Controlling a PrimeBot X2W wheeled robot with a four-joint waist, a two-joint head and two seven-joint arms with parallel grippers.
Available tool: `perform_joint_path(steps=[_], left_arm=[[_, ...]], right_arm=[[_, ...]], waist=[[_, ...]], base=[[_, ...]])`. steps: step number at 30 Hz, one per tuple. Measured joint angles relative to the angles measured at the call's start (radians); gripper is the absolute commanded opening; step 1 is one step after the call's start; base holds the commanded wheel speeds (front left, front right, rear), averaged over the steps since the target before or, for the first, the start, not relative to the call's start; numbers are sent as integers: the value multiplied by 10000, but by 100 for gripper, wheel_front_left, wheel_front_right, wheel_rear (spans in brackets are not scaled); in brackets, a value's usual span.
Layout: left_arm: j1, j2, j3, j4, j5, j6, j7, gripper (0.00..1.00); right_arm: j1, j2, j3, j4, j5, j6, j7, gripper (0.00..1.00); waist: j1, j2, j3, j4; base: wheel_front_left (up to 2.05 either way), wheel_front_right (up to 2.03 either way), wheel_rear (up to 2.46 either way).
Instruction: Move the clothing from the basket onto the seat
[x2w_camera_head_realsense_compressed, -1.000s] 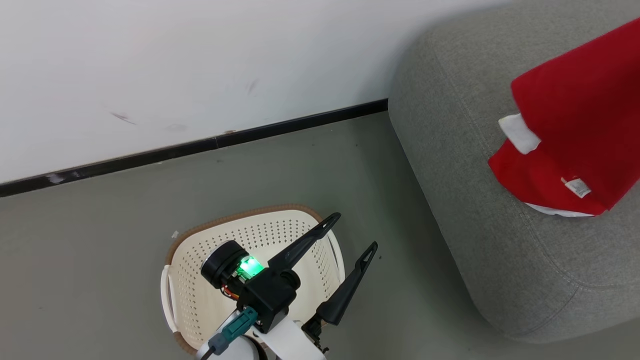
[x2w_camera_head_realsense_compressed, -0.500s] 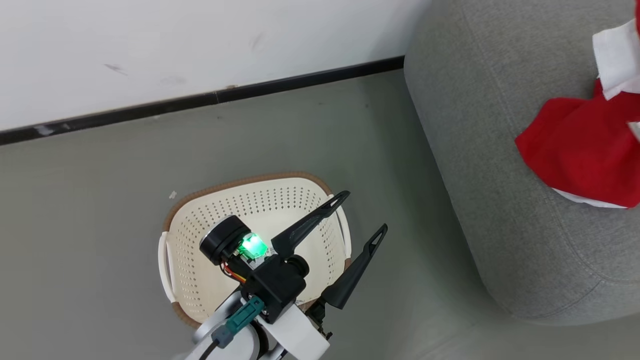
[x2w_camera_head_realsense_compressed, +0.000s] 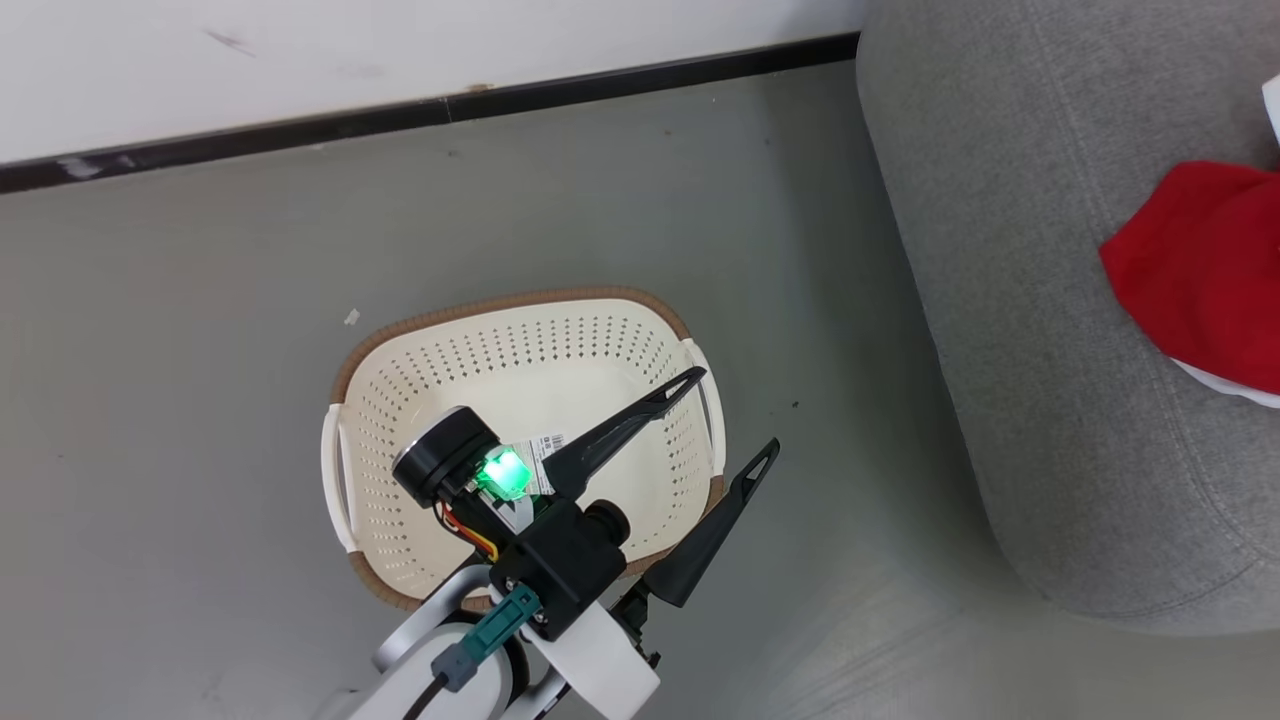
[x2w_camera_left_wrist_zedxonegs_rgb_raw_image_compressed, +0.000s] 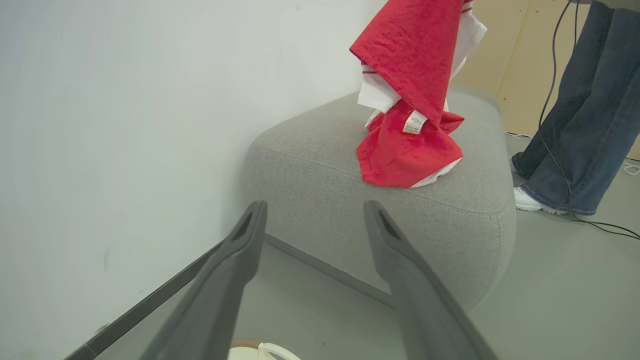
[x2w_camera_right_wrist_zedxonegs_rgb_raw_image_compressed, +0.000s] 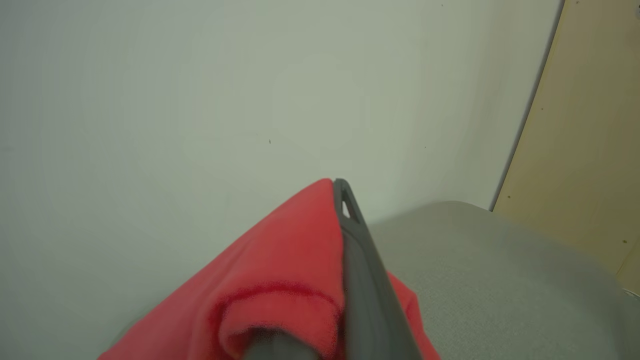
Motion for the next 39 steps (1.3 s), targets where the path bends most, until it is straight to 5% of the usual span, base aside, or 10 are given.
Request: perform_joint_path(steps=[31,35,37,38,39], left_arm=[[-858,351,-33,-489,407,-90,510,100],[-867,380,31,-474,407,-92,462,100],[-885,382,35,-458,405,-100,449,100],[-915,382,33,-445,405,-100,424,100],[-948,384,35,-426,405,-100,374,100]], right_arm=[[654,836,-573,3212,-1781,0,-558,0],[630,1018,-385,3453,-1791,0,-821,49],[630,1066,-305,3549,-1789,0,-905,88],[630,1081,-257,3601,-1785,0,-941,100],[631,1108,-180,3649,-1774,0,-1039,100]], waist=[[1,0,1601,139],[0,0,1661,46],[0,0,1655,-8],[1,0,1648,-38],[0,0,1639,-70]], base=[[0,0,0],[0,0,0],[0,0,0],[0,0,0],[0,0,0]])
